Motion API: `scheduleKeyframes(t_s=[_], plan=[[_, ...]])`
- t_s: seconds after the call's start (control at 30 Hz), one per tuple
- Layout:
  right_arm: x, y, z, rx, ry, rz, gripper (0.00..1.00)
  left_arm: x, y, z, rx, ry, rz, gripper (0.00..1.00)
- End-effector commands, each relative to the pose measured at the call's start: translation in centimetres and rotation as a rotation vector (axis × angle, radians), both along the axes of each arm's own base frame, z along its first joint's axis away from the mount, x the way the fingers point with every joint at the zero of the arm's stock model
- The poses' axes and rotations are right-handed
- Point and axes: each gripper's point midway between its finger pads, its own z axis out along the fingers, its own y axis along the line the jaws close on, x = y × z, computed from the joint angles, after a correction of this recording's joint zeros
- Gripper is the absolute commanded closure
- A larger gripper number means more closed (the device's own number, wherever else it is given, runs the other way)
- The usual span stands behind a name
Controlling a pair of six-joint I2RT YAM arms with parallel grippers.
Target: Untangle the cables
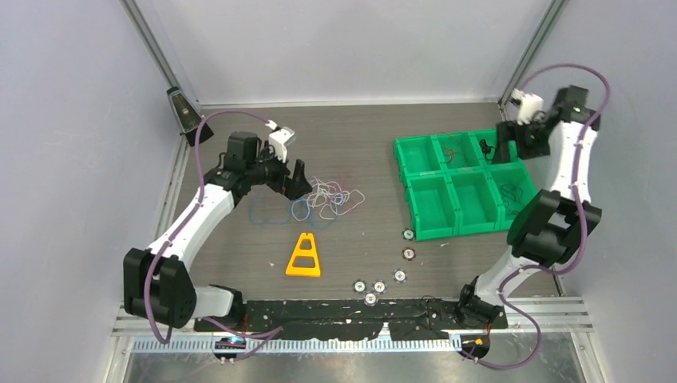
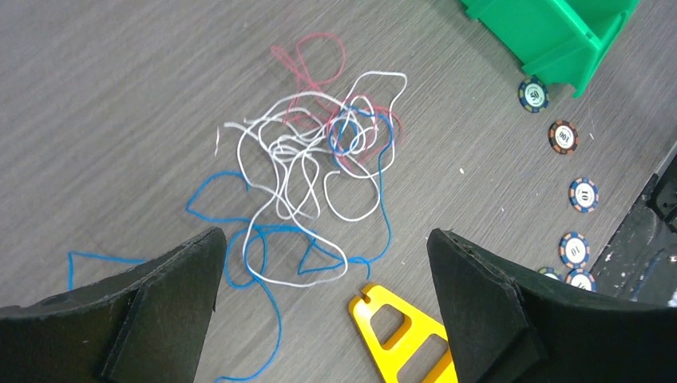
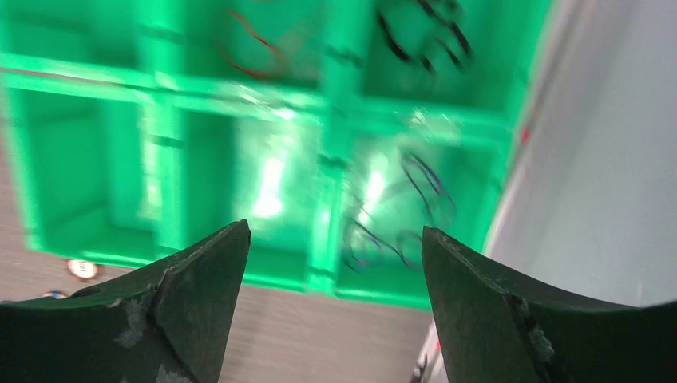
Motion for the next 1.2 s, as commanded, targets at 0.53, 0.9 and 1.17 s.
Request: scheduleKeyframes(t_s=[0.53,0.9,1.17], plan=[[3.8,44.1,-2.6,0.237,-0.079,0.783,0.31,-1.7,5.0,-2.8,-0.088,0.299,0.186,0.12],[7.9,48.2,-8.0,0.355,0.006,0.539,0.37,-1.2,5.1,-2.8,-0.082,0.303,0.190,0.12],[9.1,47.9,-10.8,0.294,0.038,0.377,0.33,-1.4,5.1,-3.0,-0.076,0.323,0.193,0.11]])
